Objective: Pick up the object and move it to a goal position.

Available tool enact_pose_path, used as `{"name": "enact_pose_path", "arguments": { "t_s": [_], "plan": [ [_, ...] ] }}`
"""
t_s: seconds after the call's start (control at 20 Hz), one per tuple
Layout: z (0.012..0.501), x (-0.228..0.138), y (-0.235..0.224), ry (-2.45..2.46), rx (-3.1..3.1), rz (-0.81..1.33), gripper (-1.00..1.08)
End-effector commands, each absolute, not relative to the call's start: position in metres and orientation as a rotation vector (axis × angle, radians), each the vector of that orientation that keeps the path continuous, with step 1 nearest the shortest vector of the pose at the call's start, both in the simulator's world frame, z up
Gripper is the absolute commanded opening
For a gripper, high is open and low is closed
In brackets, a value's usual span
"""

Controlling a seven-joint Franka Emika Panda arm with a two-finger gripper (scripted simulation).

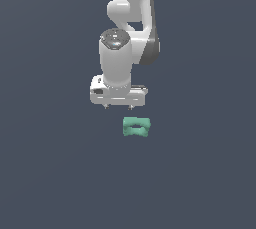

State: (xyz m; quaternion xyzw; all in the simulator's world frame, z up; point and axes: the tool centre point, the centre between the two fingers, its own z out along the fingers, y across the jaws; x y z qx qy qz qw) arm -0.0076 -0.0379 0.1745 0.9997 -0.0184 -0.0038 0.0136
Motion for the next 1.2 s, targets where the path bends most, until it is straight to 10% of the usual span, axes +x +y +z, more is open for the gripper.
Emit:
{"name": "enact_pose_path", "arguments": {
  "t_s": [0.0, 1.15],
  "plan": [
    [0.174, -0.008, -0.038, -0.057, 3.114, -0.012, 1.0],
    [0.164, -0.011, -0.043, 0.015, 3.115, -0.043, 1.0]
  ]
}}
